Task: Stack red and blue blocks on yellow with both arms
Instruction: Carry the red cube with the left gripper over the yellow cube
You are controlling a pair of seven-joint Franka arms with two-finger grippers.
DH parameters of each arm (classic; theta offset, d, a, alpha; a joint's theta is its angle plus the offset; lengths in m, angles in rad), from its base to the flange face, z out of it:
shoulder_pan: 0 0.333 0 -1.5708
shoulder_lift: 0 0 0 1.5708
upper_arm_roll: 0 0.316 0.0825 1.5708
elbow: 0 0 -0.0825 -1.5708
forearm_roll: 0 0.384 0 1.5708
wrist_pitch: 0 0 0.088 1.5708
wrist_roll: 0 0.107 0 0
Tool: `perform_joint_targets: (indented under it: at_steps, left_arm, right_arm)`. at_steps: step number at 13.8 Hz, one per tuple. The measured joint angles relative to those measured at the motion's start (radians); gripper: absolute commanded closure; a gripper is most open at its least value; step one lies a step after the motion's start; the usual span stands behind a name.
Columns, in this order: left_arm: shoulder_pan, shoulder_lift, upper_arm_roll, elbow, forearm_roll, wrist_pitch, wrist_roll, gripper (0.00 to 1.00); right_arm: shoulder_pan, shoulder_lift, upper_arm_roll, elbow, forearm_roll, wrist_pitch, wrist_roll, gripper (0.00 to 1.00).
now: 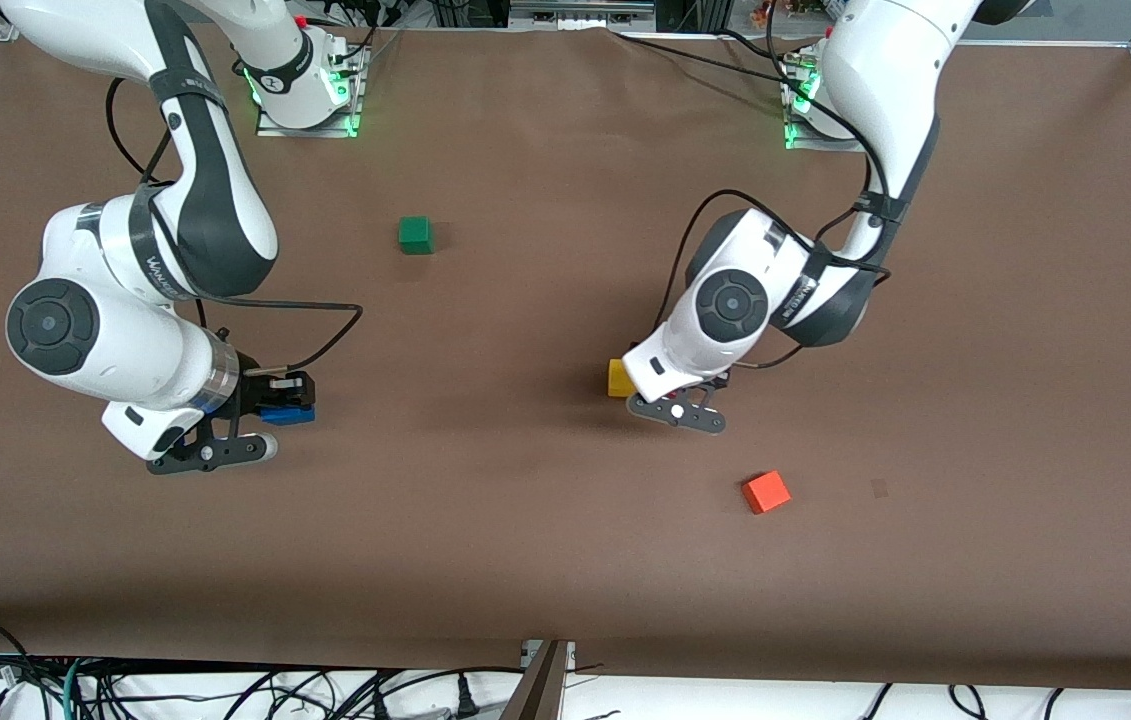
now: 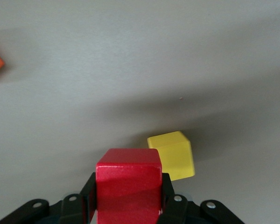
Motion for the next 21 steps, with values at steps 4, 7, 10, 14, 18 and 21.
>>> perform_joint_targets:
  at_steps: [4,7,10,14,18,21]
  left_arm:
    - [-0.046,0.006,0.002,-0.035,0.0,0.067,-0.044,0.91]
    - [-0.065,0.006,0.005,-0.039,0.018,0.082,-0.049,0.91]
    - [-0.079,0.01,0.006,-0.042,0.058,0.09,-0.067,0.9]
    - [-0.083,0.02,0.007,-0.066,0.09,0.137,-0.112,0.9]
    - [-0.083,0.019,0.007,-0.081,0.091,0.155,-0.119,0.89]
    - [-0.088,0.019,0.007,-0.082,0.092,0.156,-0.131,0.88]
  right_arm:
    - [0.01,0.001,0.001,0.009,0.0,0.0,0.037,0.6]
    - [0.015,0.006,0.001,0.013,0.0,0.0,0.057,0.6]
    - [0.015,0.007,0.001,0.013,0.0,0.0,0.058,0.6]
    - [0.015,0.008,0.001,0.014,0.0,0.0,0.059,0.6]
    - [0.015,0.008,0.001,0.014,0.0,0.0,0.059,0.6]
    - [0.015,0.008,0.001,0.014,0.0,0.0,0.06,0.6]
